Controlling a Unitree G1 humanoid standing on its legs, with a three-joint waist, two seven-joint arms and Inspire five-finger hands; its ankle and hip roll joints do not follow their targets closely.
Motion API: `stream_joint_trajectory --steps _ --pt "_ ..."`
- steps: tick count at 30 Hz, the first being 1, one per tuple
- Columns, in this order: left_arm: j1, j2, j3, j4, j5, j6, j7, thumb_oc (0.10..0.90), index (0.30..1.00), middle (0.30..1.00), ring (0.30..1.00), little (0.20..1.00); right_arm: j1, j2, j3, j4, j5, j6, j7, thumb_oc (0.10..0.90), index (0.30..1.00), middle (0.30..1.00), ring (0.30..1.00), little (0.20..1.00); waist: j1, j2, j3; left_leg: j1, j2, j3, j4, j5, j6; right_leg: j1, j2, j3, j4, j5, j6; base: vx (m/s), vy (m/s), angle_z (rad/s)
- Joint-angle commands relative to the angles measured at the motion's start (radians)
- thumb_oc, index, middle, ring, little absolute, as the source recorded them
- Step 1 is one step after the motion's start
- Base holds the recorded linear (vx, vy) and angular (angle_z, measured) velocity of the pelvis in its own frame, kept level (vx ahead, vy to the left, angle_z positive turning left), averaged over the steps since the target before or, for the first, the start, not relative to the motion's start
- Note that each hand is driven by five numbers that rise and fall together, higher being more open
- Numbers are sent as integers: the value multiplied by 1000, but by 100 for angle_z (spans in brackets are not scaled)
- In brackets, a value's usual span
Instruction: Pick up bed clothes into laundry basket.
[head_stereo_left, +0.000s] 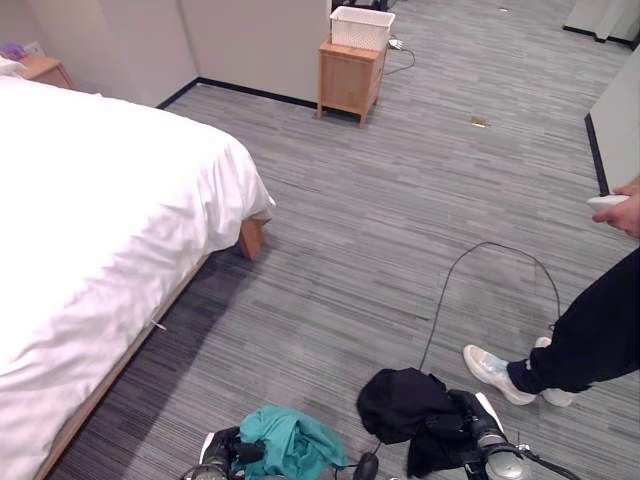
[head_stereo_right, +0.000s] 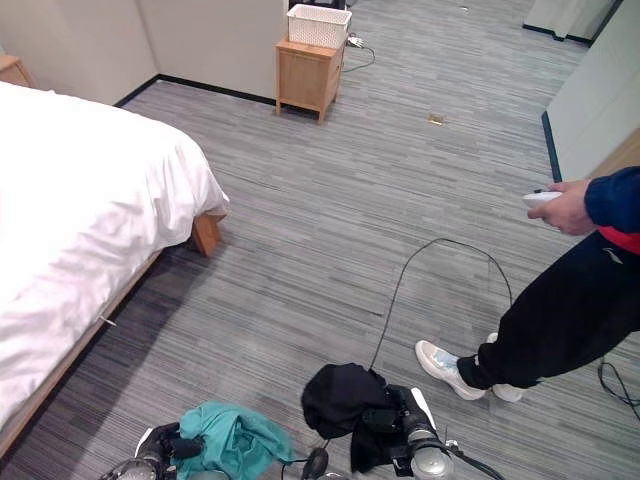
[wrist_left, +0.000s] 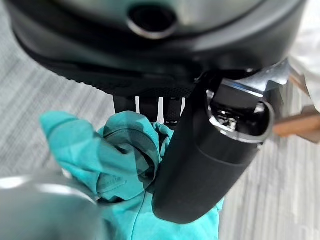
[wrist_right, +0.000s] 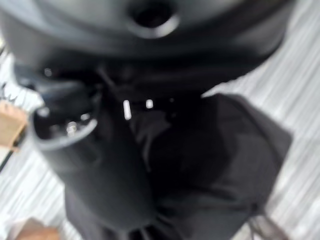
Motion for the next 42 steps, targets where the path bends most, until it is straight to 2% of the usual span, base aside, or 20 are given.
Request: stream_joint_trajectory --steps 1,12,22,23,25,26,29,32,35,37,38,42 --pt "-53 18 -30 29 -20 -23 -16 400 300 300 300 300 -51 -42 -53 -79 29 -59 -20 400 300 300 300 300 14 -41 -21 -37 31 30 11 6 -36 85 -123 113 11 -56 155 -1 10 -3" --pt "-44 13 -40 29 -43 -27 -45 400 300 300 300 300 -44 -29 -58 -64 85 -70 1 400 300 300 300 300 6 -44 -29 -27 26 37 10 1 -34 93 -125 120 -1 -49 158 0 0 0" --pt "-28 10 -45 -61 -159 -46 -90 400 300 300 300 300 -34 -12 -72 -65 111 -79 1 400 300 300 300 300 -1 -41 -30 -24 25 40 9 1 -31 95 -126 129 -2 -44 159 -8 2 -3" --pt "-23 12 -52 -118 -197 -57 -103 400 300 300 300 300 -27 -4 -78 -64 135 -84 7 400 300 300 300 300 -2 -42 -32 -22 26 41 9 1 -31 97 -124 134 -5 -43 159 0 0 0" --pt "-22 13 -59 -132 -198 -58 -109 400 300 300 300 300 -25 -2 -79 -65 140 -87 8 400 300 300 300 300 -3 -42 -32 -22 27 42 10 1 -31 97 -123 134 -6 -42 158 0 0 0" --pt "-86 20 -165 -44 -210 -96 -122 400 300 300 300 300 -144 148 121 289 361 -73 138 400 300 300 300 300 -87 -42 -136 29 34 139 5 5 -55 48 -121 247 20 16 172 -9 -36 0" --pt "-85 30 -166 -85 -198 -100 -117 400 300 300 300 300 -155 143 135 293 325 -66 130 400 300 300 300 300 -84 -41 -150 31 39 139 5 8 -58 60 -116 241 -9 16 172 5 -49 -13" --pt "-87 45 -177 -125 -168 -106 -106 400 300 300 300 300 -159 131 142 267 297 -68 124 400 300 300 300 300 -82 -41 -153 30 41 137 5 11 -61 62 -115 238 -14 15 173 5 -23 -9" --pt "-104 140 -162 -389 -91 -134 -51 400 300 300 300 300 -196 36 141 28 199 -85 78 400 300 300 300 300 -81 -42 -157 20 50 131 5 18 -68 59 -112 237 -20 15 175 -8 -21 -2" --pt "-102 155 -152 -428 -76 -136 -44 400 300 300 300 300 -194 22 135 -23 189 -92 73 400 300 300 300 300 -81 -42 -157 20 51 131 5 17 -69 59 -112 237 -20 15 176 0 0 0" --pt "-97 184 -121 -520 -62 -154 -29 400 300 300 300 300 -200 -17 115 -123 159 -111 63 400 300 300 300 300 -80 -42 -158 18 51 132 5 15 -69 57 -114 240 -21 17 178 0 0 0" --pt "-87 200 -75 -605 -74 -173 -19 400 300 300 300 300 -210 -65 86 -258 113 -136 57 400 300 300 300 300 -78 -43 -163 18 52 134 5 12 -68 55 -116 242 -22 18 181 0 0 0"
